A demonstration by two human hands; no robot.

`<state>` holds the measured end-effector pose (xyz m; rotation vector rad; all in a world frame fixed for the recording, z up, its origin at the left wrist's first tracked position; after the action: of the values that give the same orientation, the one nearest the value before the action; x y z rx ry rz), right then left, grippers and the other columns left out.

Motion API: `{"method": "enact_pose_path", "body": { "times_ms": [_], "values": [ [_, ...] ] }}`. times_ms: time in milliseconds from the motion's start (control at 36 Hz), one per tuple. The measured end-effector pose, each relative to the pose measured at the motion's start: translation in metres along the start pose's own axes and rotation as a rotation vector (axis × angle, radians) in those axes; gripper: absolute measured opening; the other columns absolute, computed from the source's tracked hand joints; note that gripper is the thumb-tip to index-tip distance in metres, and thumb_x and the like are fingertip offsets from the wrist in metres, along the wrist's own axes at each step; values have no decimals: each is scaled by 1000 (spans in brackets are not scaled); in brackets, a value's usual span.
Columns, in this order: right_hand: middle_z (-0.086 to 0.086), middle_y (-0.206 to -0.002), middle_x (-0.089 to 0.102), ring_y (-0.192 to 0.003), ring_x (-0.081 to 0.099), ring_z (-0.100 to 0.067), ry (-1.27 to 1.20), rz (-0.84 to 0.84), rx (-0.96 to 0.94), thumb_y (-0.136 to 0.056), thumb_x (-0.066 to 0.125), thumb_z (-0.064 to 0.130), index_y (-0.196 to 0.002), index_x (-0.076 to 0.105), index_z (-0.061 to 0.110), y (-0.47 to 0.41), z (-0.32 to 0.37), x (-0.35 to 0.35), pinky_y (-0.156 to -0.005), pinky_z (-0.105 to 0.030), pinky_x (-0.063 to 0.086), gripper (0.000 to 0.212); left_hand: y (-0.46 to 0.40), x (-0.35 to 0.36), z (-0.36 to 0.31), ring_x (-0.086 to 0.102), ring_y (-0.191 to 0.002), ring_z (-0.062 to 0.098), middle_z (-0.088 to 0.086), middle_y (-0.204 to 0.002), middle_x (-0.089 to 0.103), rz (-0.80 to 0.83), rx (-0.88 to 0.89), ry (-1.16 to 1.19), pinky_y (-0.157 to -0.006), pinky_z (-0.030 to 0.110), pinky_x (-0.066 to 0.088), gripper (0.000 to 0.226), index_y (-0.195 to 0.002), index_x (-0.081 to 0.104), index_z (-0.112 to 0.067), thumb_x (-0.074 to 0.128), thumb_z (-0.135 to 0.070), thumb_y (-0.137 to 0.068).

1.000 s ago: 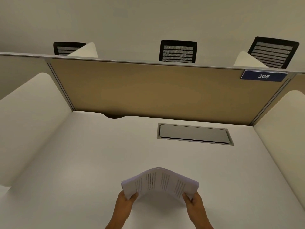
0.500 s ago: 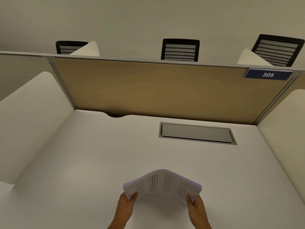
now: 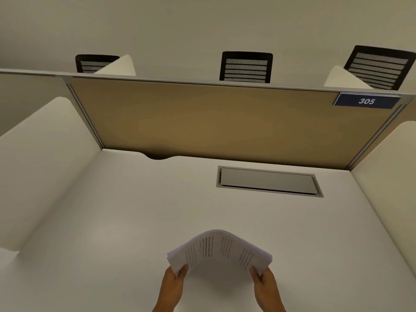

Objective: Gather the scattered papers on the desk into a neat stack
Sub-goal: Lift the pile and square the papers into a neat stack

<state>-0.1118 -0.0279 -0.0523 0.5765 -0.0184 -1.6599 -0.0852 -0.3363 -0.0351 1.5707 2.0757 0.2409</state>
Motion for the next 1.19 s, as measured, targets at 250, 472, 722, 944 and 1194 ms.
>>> {"method": "enact_pose_path", "body": {
  "times_ms": [250,472,722,944,1194],
  "values": [
    [5,-104,71,-102,66,-22,89,16,-29,-102,52,17,-125,61,14,-9,14,-7,-77,-24,47,25,-5,-5,-8,62,-103,30,15,-111,68,39,-29,-11,-88,34,49,28,-124,60,-2,54,-11,-99],
    [7,-98,71,-83,68,-3,295,149,-147,-103,49,14,-120,63,19,-25,69,-20,-62,-14,52,23,-7,-23,-28,71,-100,26,9,-115,72,131,19,12,-90,46,58,30,-124,61,-11,62,-14,-94],
    [-8,-106,79,-95,77,-27,122,555,-72,-100,59,24,-111,72,10,-27,120,-19,-88,-49,61,23,-17,-57,-21,69,-96,26,11,-116,64,93,-53,-6,-76,42,62,81,-140,37,-19,84,-9,-74],
    [-8,-106,78,-93,77,-26,277,624,-163,-90,61,39,-108,72,12,-16,167,-19,-88,-49,61,34,-3,-75,-120,11,-150,17,-6,-163,4,-190,462,-523,-121,47,19,109,-155,6,-23,68,-63,-74],
    [5,-98,77,-85,76,-12,669,684,-310,-93,55,35,-103,73,26,0,221,1,-81,-33,64,23,12,6,-179,71,-102,9,-18,-123,65,489,361,-372,-84,34,61,63,-130,43,-48,70,-61,-74]
  ]
}}
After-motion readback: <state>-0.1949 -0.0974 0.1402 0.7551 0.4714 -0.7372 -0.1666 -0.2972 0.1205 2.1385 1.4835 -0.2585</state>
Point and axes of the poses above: each hand's wrist, its own y-axis away from the middle knuckle, its own x-axis out of the palm, z = x × y, the point moved 10 cm from there along -y, towards the middle knuckle
